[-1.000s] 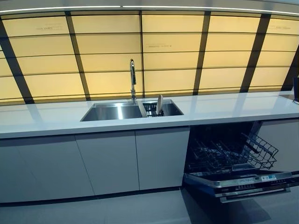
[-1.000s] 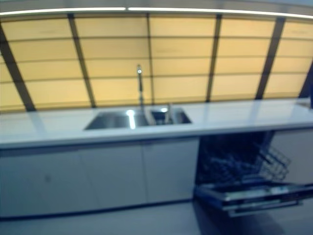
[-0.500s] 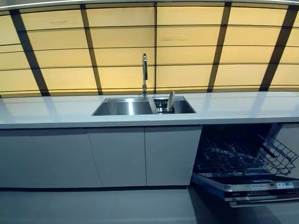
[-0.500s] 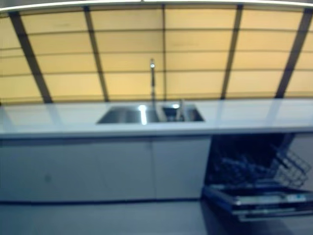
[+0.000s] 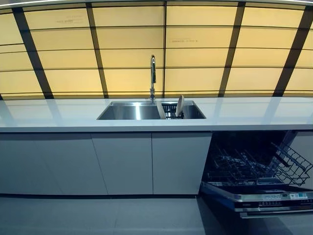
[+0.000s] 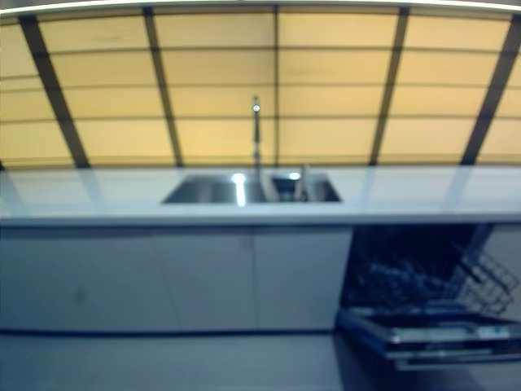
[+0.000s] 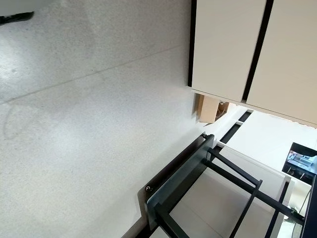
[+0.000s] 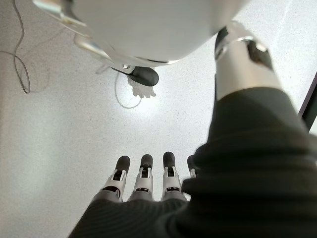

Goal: Take plates into dishwasher

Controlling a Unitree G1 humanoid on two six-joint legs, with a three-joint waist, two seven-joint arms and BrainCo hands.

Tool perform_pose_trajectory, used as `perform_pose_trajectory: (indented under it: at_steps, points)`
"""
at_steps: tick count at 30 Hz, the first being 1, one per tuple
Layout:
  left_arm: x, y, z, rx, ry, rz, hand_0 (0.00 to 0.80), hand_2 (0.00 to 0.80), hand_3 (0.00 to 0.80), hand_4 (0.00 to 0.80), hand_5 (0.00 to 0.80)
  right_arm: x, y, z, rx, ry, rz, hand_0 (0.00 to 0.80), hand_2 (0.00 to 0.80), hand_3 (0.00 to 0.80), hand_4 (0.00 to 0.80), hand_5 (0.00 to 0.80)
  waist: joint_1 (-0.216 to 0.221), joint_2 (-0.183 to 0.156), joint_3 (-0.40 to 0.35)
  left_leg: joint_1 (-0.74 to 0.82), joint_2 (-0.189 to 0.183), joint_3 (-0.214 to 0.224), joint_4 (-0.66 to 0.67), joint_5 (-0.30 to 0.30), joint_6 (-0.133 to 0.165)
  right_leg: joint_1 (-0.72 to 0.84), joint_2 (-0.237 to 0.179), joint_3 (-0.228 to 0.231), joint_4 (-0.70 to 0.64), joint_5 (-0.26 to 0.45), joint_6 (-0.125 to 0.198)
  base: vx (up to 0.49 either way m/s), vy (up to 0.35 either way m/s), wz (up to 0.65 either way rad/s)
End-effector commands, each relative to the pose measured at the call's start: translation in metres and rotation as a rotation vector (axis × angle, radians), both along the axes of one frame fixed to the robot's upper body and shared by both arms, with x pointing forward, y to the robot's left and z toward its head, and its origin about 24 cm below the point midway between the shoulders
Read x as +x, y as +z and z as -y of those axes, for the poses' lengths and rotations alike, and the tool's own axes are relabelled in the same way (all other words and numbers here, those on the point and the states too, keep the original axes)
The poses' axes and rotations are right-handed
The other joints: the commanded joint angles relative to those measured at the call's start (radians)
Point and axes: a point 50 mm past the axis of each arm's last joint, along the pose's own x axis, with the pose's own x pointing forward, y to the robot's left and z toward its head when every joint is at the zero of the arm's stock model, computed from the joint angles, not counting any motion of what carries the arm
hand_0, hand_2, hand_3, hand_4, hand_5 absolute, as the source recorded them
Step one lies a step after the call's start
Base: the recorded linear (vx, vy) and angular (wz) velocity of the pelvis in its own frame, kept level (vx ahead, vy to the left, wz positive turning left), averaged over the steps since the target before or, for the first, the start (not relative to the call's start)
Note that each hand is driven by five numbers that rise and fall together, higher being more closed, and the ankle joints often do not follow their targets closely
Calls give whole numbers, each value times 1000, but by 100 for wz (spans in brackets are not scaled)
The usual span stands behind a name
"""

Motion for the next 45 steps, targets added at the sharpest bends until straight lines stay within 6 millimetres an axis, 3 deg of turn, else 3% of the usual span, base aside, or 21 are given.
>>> perform_pose_trajectory:
  at_steps: [1,4,6,9,12,13,14,17,21,22,25,29,31,32,33,34,35,39,40,42,45]
  points:
    - [32,7,0,23,67,117,0,0,0,0,0,17,1,-10,18,34,0,0,0,0,0,0,-7,-75,64,-116,-109,5,322,-62,114,-34,39,40,104,-23,-44,69,-60,-23]
    - [36,8,0,3,155,156,0,0,0,0,0,10,0,-6,1,43,-45,0,0,0,0,0,14,-66,92,-215,-134,1,365,4,101,-14,54,78,107,-18,-42,83,-1,-39]
    - [34,7,1,-7,197,169,0,0,0,0,0,5,0,0,-13,33,-67,0,0,0,0,0,37,-36,115,-294,-106,63,276,114,67,37,78,87,88,-32,-44,245,43,-52]
    - [28,6,-2,9,241,178,0,0,0,0,0,-3,-1,-1,5,-3,-75,0,0,0,0,0,69,-10,120,-349,-72,72,86,243,28,119,103,91,64,-61,-50,338,43,-28]
    - [25,5,-2,8,252,173,0,0,0,0,0,-7,-2,-2,15,-31,-81,0,0,0,0,0,80,-11,119,-352,-67,56,0,258,20,145,102,102,56,-69,-49,275,59,-24]
    - [19,4,0,4,290,167,0,0,0,0,0,-12,-3,-1,16,-78,-89,0,0,0,0,0,91,-9,113,-370,-55,27,-53,262,12,161,105,126,53,-80,-50,400,133,-57]
    - [17,3,0,2,321,166,0,0,0,0,0,-16,-3,3,5,-91,-93,0,0,0,0,0,88,-4,109,-364,-41,35,-43,263,11,170,106,135,60,-99,-51,571,212,-60]
    - [23,5,-2,10,344,191,0,0,0,0,0,-12,-2,5,-26,-35,-88,0,0,0,0,0,85,-11,89,-337,-54,64,62,183,56,185,70,139,117,-139,-30,368,153,-16]
    - [24,6,-8,6,330,174,0,0,0,0,0,-6,-2,0,-8,28,-60,0,0,0,0,0,91,-24,76,-361,-57,80,169,150,61,205,46,115,138,-163,-17,282,45,-21]
    - [22,6,-9,12,307,158,0,0,0,0,0,-1,-1,-4,-19,75,-48,0,0,0,0,0,98,-34,69,-364,-63,79,193,122,70,210,24,95,149,-167,-7,320,71,-13]
    - [20,5,-11,26,287,144,0,0,0,0,0,4,-1,-7,-21,38,-35,0,0,0,0,0,108,-42,60,-378,-73,66,270,93,77,218,-13,80,155,-173,6,322,112,-8]
    - [18,4,-6,26,220,109,0,0,0,0,0,-3,-2,-6,-53,-13,-80,0,0,0,0,0,111,-46,39,-379,-98,89,289,36,107,232,-49,72,188,-169,28,295,190,-15]
    - [14,3,-4,19,134,65,0,0,0,0,0,-3,-2,-5,-60,-40,-80,0,0,0,0,0,110,-54,15,-320,-131,89,217,24,151,193,-102,54,391,2,89,363,266,-24]
    - [16,3,-5,32,77,67,0,0,0,0,0,-2,-1,-5,-54,-38,-66,0,0,0,0,0,87,-42,10,-265,-140,69,162,21,170,89,-105,73,557,106,101,327,258,-20]
    - [18,4,-6,30,58,63,0,0,0,0,0,-1,-1,-4,-53,-30,-58,0,0,0,0,0,64,-22,14,-232,-132,54,139,19,175,5,-72,101,650,138,96,314,258,-16]
    - [23,5,-8,26,38,58,0,0,0,0,0,0,-1,-3,-63,-18,-47,0,0,0,0,0,36,-5,26,-190,-128,32,119,15,177,-118,-65,103,722,177,80,250,177,24]
    - [29,7,-8,27,20,58,0,0,0,0,0,-1,-1,-2,-69,-34,-34,0,0,0,0,0,12,8,40,-152,-123,10,104,12,177,-209,-67,91,734,162,64,193,111,49]
    - [36,8,-7,19,21,70,0,0,0,0,0,1,0,1,-70,-72,-22,0,0,0,0,0,-17,14,58,-101,-125,-13,92,9,169,-309,-89,63,583,141,41,185,-74,58]
    - [45,11,-5,8,-7,97,0,0,0,0,0,-4,0,4,-66,-141,-26,0,0,0,0,0,-42,-11,68,-52,-156,-73,72,-24,160,-297,-96,55,235,144,52,471,-331,33]
    - [51,12,-3,12,-29,129,0,0,0,0,0,-7,0,7,-50,-209,-36,0,0,0,0,0,-82,-18,80,16,-157,-118,69,-87,149,-337,-84,107,-15,226,92,475,-330,81]
    - [46,10,-1,3,-19,133,0,0,0,0,0,-5,1,7,-57,-230,-56,0,0,0,0,0,-77,-33,78,37,-143,-121,150,-147,142,-301,-73,113,59,170,78,317,-257,81]
